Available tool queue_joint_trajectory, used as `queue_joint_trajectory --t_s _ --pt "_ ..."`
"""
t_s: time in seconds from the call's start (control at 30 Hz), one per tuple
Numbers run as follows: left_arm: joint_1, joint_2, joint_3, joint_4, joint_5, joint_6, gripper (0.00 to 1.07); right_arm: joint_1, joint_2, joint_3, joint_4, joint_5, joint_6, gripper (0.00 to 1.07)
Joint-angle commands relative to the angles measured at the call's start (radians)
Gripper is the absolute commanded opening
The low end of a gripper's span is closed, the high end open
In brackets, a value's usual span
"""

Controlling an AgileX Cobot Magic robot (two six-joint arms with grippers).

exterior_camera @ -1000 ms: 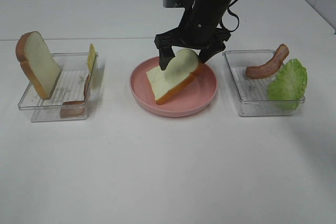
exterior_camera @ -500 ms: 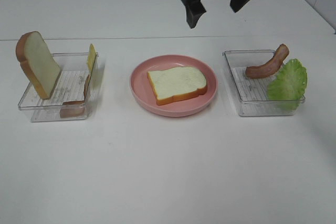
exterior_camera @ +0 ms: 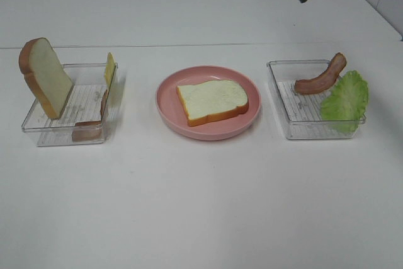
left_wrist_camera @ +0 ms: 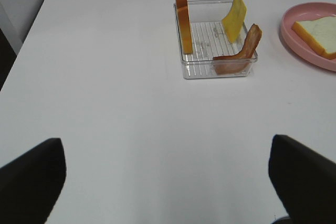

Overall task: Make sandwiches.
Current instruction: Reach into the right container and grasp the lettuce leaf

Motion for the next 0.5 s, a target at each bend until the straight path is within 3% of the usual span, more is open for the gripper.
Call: queue_joint_trajectory --t_s 0.03,0.27,0.5 --pt "0.003 -0.006 0.002 -0.001 -0.004 -0.002 0.98 -0.045 -0.014 -0.002 -0.013 0.029 0.011 0.99" --pt "0.003 -0.006 0.002 -0.001 -0.004 -0.002 0.98 -0.214 0.004 0.001 0.054 0.068 0.026 0.99" --pt "0.003 -0.006 0.002 -0.001 -0.004 -0.002 0.98 -0.291 0.041 0.001 0.148 0.07 -0.004 0.99"
